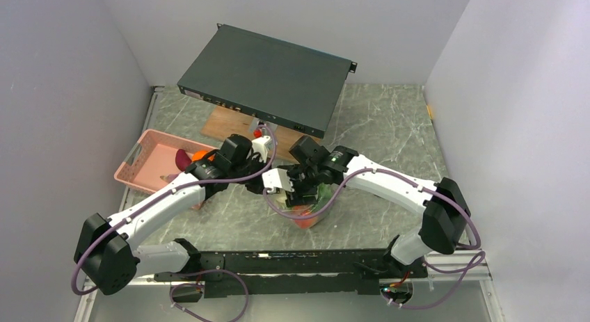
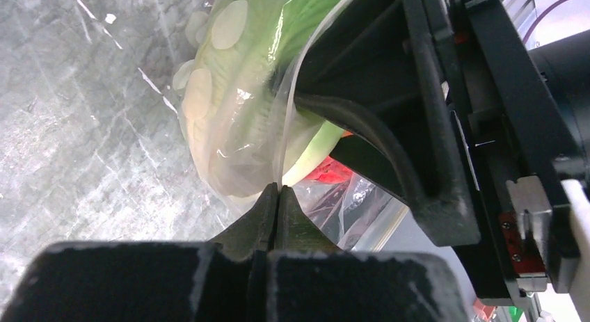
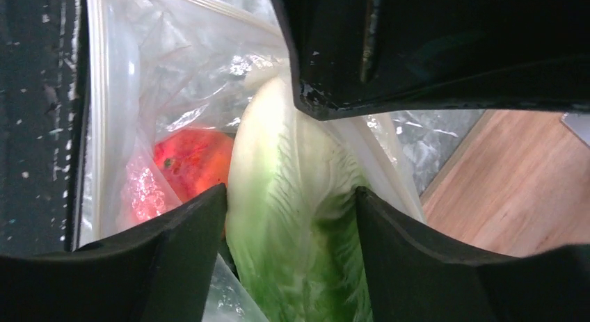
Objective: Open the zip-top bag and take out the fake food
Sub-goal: Pick up the fake vegetable from the zipper food storage bag.
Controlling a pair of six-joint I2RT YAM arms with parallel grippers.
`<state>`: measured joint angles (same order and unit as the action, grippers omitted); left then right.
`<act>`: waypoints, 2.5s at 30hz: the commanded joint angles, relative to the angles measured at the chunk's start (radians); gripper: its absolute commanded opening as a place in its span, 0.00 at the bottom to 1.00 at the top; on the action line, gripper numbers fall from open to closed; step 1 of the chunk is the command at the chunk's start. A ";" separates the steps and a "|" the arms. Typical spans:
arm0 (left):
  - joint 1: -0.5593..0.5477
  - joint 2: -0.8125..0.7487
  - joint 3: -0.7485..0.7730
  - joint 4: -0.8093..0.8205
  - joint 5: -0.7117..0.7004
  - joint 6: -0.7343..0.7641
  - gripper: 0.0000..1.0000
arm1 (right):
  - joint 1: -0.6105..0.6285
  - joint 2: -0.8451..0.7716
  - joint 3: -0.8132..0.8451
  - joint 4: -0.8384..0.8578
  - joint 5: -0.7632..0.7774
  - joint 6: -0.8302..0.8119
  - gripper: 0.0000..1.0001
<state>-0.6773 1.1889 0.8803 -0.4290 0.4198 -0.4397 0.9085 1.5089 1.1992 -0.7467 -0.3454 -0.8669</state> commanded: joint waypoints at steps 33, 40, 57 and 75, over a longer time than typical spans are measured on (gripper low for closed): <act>0.012 -0.033 0.025 -0.098 -0.173 -0.010 0.00 | -0.223 0.006 0.305 -0.307 -0.590 -0.154 0.03; 0.013 -0.072 0.025 0.008 -0.127 -0.066 0.00 | -0.275 0.033 0.438 -0.293 -0.642 -0.064 0.03; 0.013 -0.061 -0.074 0.262 -0.057 -0.211 0.00 | -0.314 0.032 0.255 -0.132 -0.917 0.132 0.03; 0.070 -0.212 0.043 -0.003 -0.188 -0.147 0.79 | -0.315 0.022 0.256 -0.213 -0.847 0.039 0.02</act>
<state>-0.6285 1.0756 0.8314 -0.3763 0.2848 -0.6018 0.5888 1.5536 1.4731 -0.9649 -1.2171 -0.7788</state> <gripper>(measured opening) 0.676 0.107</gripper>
